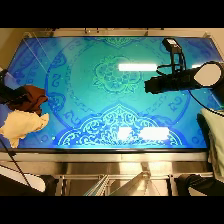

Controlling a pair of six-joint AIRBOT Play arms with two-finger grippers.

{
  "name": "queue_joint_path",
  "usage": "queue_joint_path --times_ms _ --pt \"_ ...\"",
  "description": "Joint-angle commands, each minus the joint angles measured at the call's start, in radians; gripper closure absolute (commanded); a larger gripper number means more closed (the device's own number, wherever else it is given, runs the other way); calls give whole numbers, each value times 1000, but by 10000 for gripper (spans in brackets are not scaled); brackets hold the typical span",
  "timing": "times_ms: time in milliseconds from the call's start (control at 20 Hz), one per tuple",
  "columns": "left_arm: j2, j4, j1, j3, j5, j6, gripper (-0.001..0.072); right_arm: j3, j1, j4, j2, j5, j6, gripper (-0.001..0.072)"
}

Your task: Fold the shirts.

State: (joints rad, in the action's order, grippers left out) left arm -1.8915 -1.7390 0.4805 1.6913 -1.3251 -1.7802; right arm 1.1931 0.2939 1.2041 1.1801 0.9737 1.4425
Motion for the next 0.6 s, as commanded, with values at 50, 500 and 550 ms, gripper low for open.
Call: queue_joint_path --times_ms 50,500,550 --pt "-94 -180 -69 112 -74 -85 689 1 1 0 0 0 0 688" --pt "-98 -477 -595 257 -216 -150 688 1 1 0 0 0 0 688" --pt "-100 -494 -667 256 -220 -150 688 1 1 0 0 0 0 688"
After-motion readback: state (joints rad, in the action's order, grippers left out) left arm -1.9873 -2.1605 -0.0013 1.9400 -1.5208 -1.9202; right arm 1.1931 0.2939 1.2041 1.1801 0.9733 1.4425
